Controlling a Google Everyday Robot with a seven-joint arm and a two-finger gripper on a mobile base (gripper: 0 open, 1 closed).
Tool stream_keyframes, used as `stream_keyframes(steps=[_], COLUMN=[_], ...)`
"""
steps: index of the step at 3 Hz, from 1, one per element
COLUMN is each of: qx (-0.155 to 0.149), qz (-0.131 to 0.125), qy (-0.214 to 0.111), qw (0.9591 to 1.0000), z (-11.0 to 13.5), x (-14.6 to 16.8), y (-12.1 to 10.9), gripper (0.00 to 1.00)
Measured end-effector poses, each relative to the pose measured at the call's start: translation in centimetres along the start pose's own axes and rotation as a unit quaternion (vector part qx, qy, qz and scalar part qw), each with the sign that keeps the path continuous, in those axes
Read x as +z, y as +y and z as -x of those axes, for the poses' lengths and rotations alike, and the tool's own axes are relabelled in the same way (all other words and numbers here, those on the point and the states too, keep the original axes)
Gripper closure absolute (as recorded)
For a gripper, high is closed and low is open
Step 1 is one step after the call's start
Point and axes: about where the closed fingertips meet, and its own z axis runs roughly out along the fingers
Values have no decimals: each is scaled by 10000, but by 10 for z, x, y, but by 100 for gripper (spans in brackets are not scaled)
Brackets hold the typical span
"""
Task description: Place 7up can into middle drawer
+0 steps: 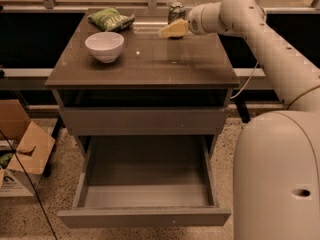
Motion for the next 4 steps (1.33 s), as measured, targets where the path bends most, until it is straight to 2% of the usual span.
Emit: stream_keyframes(steps=[1, 2, 4], qx=[1, 141, 453], qz=[0, -52, -309], qy=[-1, -69, -601], qw=[10000, 9999, 9967], z=[0, -1, 17], x=[0, 8, 51], y=[0, 0, -9], gripper=[0, 0, 0])
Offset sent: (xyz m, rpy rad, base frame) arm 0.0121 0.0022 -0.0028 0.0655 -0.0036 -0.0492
